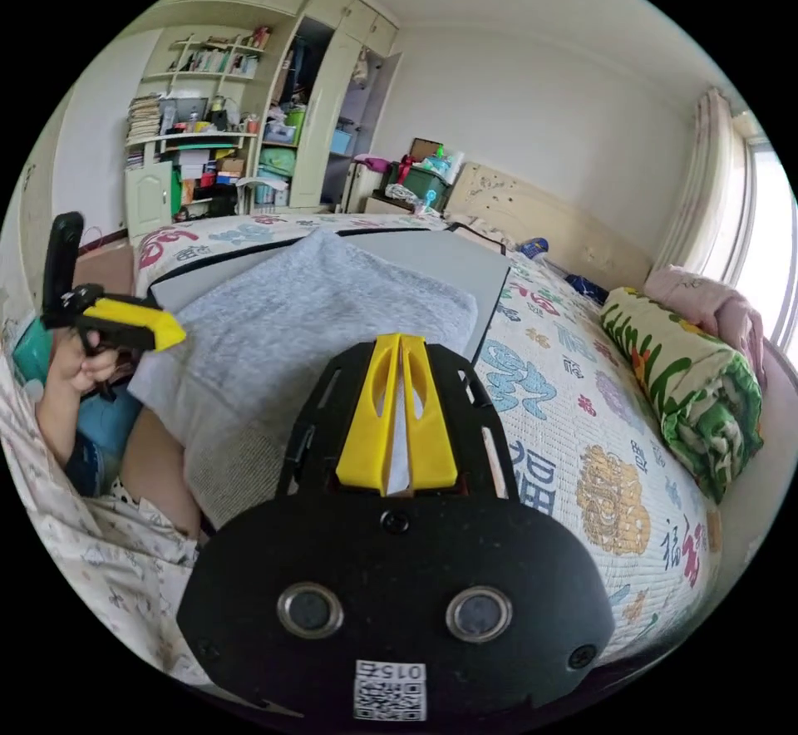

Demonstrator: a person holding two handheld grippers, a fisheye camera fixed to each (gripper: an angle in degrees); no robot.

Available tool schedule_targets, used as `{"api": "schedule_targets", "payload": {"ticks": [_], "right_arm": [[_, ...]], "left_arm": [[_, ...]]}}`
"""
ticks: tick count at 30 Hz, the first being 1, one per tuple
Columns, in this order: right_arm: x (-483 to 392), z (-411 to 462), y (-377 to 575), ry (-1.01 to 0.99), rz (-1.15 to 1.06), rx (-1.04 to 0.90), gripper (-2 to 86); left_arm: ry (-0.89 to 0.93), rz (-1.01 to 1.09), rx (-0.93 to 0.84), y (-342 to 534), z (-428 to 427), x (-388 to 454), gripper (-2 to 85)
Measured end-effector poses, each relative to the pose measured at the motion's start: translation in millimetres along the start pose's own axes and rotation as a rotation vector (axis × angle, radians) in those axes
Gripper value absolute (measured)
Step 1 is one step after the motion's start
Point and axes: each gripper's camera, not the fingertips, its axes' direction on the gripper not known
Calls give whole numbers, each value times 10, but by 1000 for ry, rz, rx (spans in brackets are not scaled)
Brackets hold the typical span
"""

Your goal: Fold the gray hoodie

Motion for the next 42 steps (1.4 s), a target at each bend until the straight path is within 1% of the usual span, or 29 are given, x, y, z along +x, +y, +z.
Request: {"api": "schedule_targets", "payload": {"ticks": [1,4,7,9,12,14,16,18,20,24,27,29,30,32,33,35,36,37,39,42], "right_arm": [[-111,-105,115,-26,-36,7,-6],[-322,-221,370,21,-79,-6,-6],[-401,-296,625,42,-76,-20,-6],[-443,-405,788,43,-71,-14,-7],[-654,-703,1098,11,-113,62,-3],[-1004,-962,1381,-72,-209,173,17],[-1290,-1048,1566,-149,-250,237,40],[-1577,-1014,1706,-228,-272,245,62],[-1916,-843,1867,-287,-309,204,97],[-2103,-655,2062,-302,-243,208,108],[-2213,-572,2191,-202,-220,209,102],[-2328,-494,2294,-163,-244,166,103],[-2357,-480,2324,-156,-248,160,104],[-2463,-456,2431,-96,-260,158,96],[-2485,-457,2450,-74,-260,161,91],[-2554,-474,2525,2,-266,175,64],[-2570,-477,2547,18,-272,177,57],[-2598,-485,2600,49,-283,186,48],[-2605,-506,2659,41,-294,198,43],[-2471,-651,2616,-94,-242,241,39]], "left_arm": [[9,-1,11,25,-57,-24,-5],[26,-15,35,27,-172,-25,6],[-37,-27,70,47,-302,49,47],[-54,-17,34,43,-289,114,59],[-32,-35,48,49,-282,204,74],[-19,-58,66,25,-272,228,75],[-17,-82,79,-16,-252,200,74],[-13,-103,103,-119,-250,150,74],[21,-94,115,-433,-232,38,75],[108,-100,99,-1168,-51,-301,96],[61,-153,86,-1805,256,-606,116],[-15,-222,59,-2301,647,-838,128],[-16,-251,53,-2413,764,-907,130],[3,-348,-9,-2799,1298,-1146,131],[-20,-350,-39,-2887,1438,-1173,130],[-205,-319,-179,-3139,1954,-1142,105],[-227,-304,-209,-3182,2067,-1108,91],[-199,-270,-252,-3274,2213,-1021,63],[-214,-230,-223,-3372,2256,-847,42],[-231,-180,-236,-3571,2361,-641,18]]}}
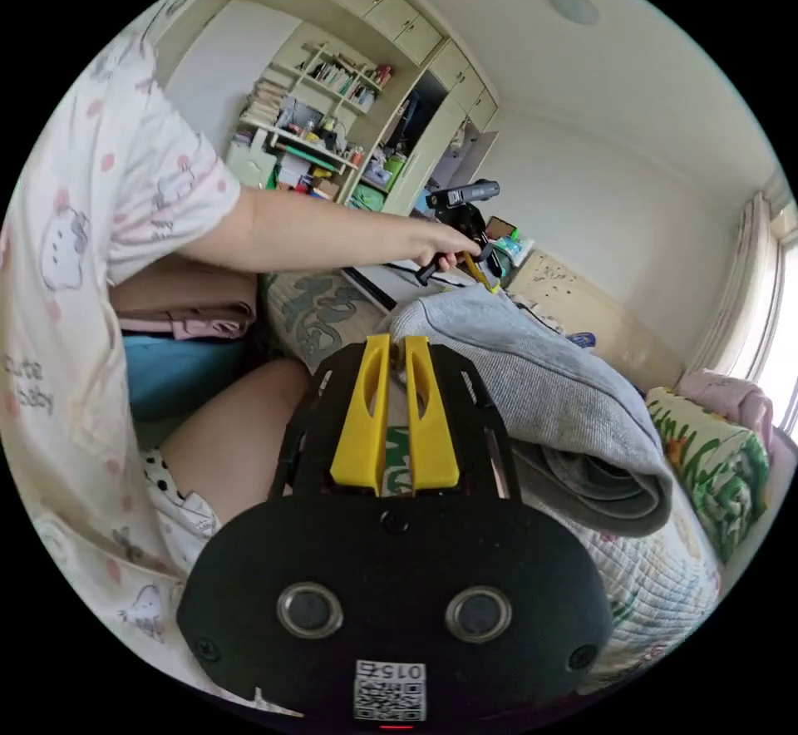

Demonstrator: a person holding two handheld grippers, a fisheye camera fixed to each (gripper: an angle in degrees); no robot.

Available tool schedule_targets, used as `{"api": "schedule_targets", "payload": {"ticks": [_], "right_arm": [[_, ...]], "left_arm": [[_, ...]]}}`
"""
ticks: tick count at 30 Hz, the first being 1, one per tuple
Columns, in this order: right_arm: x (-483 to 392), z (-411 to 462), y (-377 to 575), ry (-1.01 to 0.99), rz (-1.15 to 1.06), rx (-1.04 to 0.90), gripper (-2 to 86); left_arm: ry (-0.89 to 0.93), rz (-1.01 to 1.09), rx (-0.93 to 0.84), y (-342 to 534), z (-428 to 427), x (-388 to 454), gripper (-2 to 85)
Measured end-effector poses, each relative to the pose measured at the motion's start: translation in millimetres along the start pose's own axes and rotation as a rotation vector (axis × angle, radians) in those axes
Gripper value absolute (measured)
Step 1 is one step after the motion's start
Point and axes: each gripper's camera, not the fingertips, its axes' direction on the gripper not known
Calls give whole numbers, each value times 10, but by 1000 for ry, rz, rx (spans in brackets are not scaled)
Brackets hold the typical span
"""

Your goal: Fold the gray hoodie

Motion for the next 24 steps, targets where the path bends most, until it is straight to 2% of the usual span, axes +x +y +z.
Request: {"api": "schedule_targets", "payload": {"ticks": [4,6,8,15,19,24], "right_arm": [[269,-164,-206,-197,117,101,37],[150,-39,-314,-185,36,58,35],[-79,208,-356,-149,-68,10,35],[69,429,-483,-206,-12,-40,39],[416,393,-635,-306,86,-52,41],[728,12,-1014,-270,-30,-35,4]], "left_arm": [[-9,57,5,-291,-25,235,7],[-26,59,-69,-437,133,266,6],[-14,33,-71,-531,225,304,6],[-32,53,-100,-860,163,638,17],[28,-45,-94,-1070,21,624,39],[97,-99,-79,-1319,-202,612,58]]}}
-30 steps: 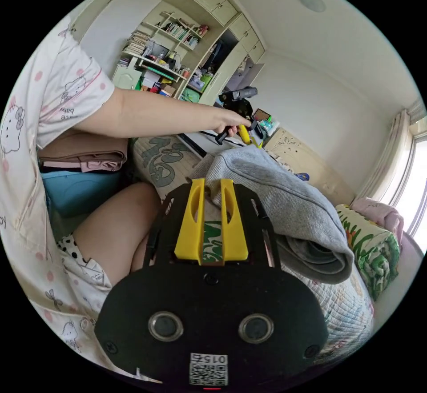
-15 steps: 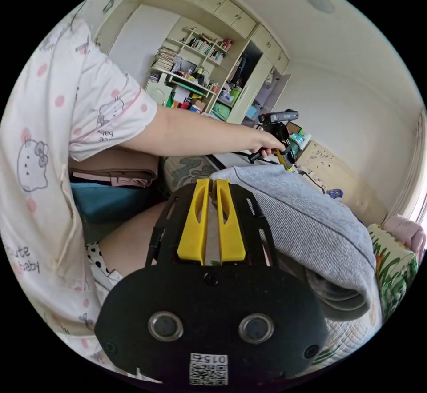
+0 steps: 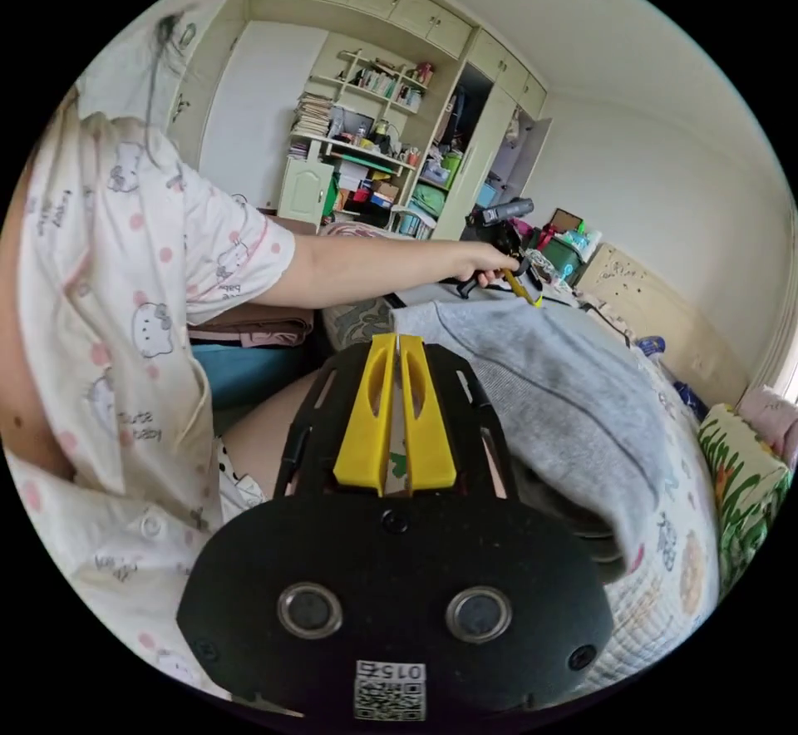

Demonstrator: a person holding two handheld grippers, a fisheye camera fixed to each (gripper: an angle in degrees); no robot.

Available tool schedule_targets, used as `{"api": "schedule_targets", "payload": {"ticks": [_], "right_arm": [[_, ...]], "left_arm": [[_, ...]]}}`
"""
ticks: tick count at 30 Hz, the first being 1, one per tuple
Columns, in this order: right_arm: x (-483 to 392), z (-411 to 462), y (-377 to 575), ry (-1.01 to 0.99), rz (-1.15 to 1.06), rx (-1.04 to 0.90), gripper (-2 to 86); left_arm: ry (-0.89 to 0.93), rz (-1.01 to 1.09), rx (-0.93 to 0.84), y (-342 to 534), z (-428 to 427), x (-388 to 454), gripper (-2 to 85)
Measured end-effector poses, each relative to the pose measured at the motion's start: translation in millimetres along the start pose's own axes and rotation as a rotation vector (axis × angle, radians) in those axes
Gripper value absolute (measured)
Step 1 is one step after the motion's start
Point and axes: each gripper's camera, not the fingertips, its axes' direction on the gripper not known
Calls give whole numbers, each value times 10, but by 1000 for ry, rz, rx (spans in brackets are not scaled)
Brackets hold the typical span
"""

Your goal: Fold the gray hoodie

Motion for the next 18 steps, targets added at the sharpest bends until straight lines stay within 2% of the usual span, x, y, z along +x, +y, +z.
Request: {"api": "schedule_targets", "payload": {"ticks": [3,6,8,11,12,14,18], "right_arm": [[518,-339,-351,-38,39,25,7],[1357,-523,-656,47,166,70,34],[2272,-495,-805,164,405,68,64],[3482,-278,-835,-14,705,68,101],[3674,-203,-845,-33,736,61,108],[4292,170,-905,20,845,-23,125],[4848,905,-1028,92,908,-236,138]], "left_arm": [[98,-71,22,-105,-175,-87,64],[199,-125,48,-196,-363,-179,75],[261,-155,59,-258,-526,-233,85],[276,-198,88,-331,-783,-266,103],[277,-204,94,-353,-832,-268,107],[285,-214,101,-467,-1008,-258,117],[397,-236,148,-645,-1386,-261,130]]}}
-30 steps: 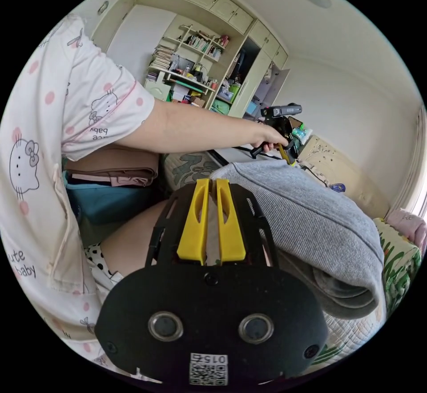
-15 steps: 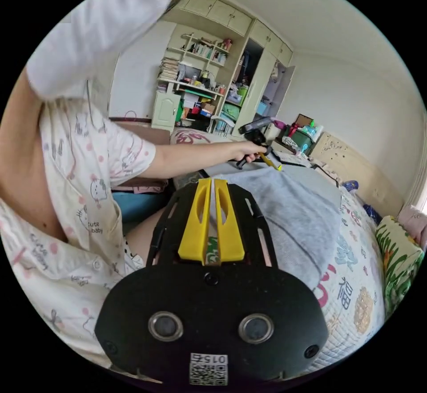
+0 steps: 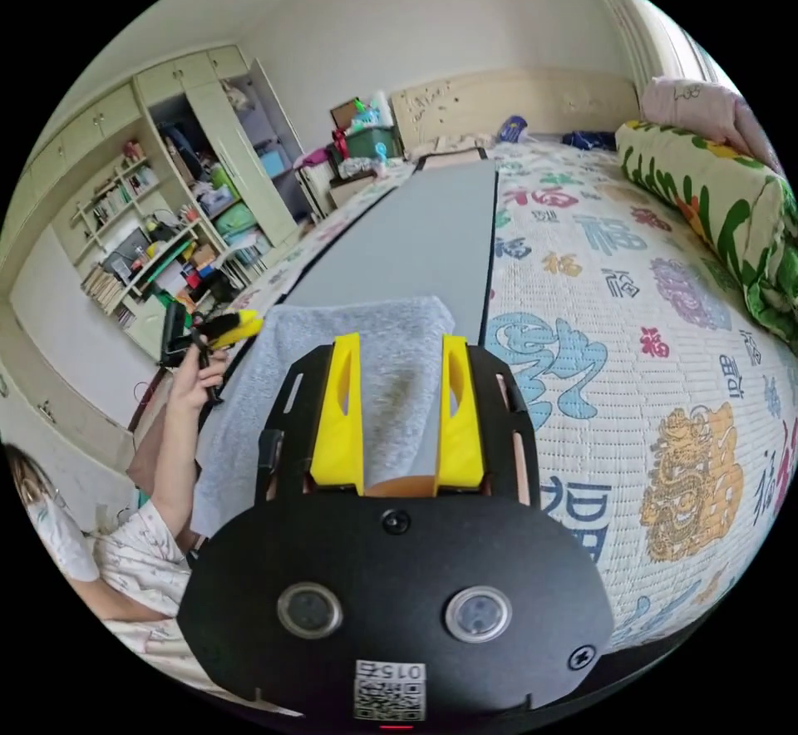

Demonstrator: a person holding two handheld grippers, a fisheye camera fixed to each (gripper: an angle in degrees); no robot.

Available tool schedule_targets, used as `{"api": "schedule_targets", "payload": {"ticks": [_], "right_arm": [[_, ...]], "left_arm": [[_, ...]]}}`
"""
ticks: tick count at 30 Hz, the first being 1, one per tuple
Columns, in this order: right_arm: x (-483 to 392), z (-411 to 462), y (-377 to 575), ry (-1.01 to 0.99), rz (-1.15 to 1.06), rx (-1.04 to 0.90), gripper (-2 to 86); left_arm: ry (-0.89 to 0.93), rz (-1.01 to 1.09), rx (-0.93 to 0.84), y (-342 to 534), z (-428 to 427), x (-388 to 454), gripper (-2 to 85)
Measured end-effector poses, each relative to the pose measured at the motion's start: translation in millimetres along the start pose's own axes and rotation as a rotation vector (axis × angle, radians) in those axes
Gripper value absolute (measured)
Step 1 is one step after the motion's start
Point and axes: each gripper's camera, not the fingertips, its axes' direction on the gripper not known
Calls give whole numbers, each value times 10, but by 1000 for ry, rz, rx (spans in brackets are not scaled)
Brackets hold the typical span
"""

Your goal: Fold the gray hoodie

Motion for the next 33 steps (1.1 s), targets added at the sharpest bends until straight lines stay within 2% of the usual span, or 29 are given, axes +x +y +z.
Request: {"api": "schedule_targets", "payload": {"ticks": [2,6,10,14,27,33], "right_arm": [[-28,402,-247,-13,26,-92,147],[-321,787,-432,37,11,-96,157],[-779,1120,-683,156,-53,-132,147],[-1052,1385,-962,114,-72,-143,142],[-2355,2223,-1601,-12,-173,-185,137],[-2831,2328,-1824,-19,-230,-206,137]], "left_arm": [[62,35,39,-154,-356,201,134],[20,82,12,-369,-885,252,153],[-64,-2,-80,-515,-1183,-263,174],[211,-121,-28,-629,-1407,-721,179],[311,-131,-10,-1191,-1869,-564,186],[312,-164,32,-1332,-2094,-595,114]]}}
